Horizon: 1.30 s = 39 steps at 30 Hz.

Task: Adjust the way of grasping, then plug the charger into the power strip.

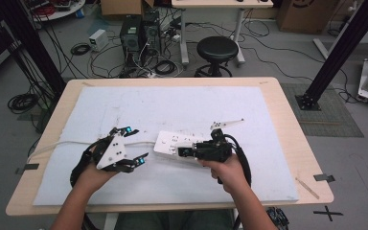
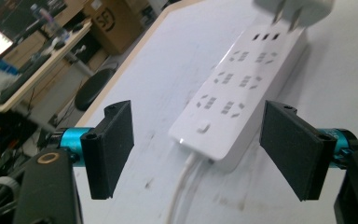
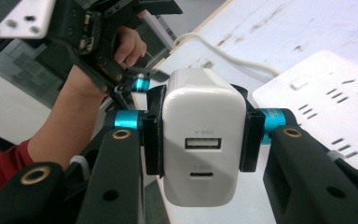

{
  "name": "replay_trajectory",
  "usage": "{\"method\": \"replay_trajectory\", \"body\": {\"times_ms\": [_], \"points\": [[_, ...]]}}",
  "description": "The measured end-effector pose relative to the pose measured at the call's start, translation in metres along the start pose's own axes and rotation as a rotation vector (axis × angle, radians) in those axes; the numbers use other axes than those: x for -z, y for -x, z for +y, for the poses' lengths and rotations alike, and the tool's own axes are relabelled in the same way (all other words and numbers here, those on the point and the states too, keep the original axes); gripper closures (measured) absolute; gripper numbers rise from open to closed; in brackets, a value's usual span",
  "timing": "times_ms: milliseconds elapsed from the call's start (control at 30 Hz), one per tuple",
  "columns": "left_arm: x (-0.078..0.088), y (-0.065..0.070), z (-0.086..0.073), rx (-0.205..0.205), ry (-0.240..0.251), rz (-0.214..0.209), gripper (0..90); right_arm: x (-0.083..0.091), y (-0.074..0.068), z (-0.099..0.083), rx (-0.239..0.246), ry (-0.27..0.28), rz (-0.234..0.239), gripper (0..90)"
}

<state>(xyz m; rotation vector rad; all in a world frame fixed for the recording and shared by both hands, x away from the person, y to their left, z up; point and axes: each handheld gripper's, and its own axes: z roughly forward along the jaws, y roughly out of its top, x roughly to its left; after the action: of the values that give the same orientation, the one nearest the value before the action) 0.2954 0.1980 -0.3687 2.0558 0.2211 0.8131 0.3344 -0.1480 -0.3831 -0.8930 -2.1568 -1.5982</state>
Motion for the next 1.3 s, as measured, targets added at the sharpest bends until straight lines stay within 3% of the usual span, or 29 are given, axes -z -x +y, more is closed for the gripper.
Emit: {"method": "replay_trajectory", "body": {"times_ms": [267, 400, 533, 600, 667, 767, 967, 1300], "points": [[0.017, -0.015, -0.015, 0.066, -0.025, 0.053, 26.0, 0.009, 0.003, 0.002, -0.014, 0.017, -0.018, 63.0], [0.021, -0.02, -0.019, 0.083, -0.03, 0.068, 26.0, 0.012, 0.004, 0.002, 0.006, 0.044, -0.046, 63.0], [0.024, -0.021, -0.022, 0.096, -0.034, 0.076, 26.0, 0.01, 0.001, 0.001, 0.08, 0.098, -0.139, 63.0], [0.024, -0.022, -0.024, 0.1, -0.035, 0.08, 26.0, 0.009, 0.001, 0.001, 0.095, 0.118, -0.15, 63.0], [0.025, -0.022, -0.027, 0.102, -0.043, 0.084, 26.0, 0.008, 0.001, 0.002, 0.125, 0.139, -0.199, 63.0], [0.026, -0.023, -0.029, 0.11, -0.045, 0.083, 26.0, 0.006, -0.001, 0.003, 0.181, 0.148, -0.285, 63.1], [0.025, -0.025, -0.033, 0.118, -0.049, 0.083, 26.0, 0.008, -0.006, 0.004, 0.283, 0.151, -0.401, 63.1], [0.023, -0.023, -0.037, 0.129, -0.056, 0.076, 26.0, 0.005, -0.006, 0.007, 0.348, 0.064, -0.449, 63.1]]}}
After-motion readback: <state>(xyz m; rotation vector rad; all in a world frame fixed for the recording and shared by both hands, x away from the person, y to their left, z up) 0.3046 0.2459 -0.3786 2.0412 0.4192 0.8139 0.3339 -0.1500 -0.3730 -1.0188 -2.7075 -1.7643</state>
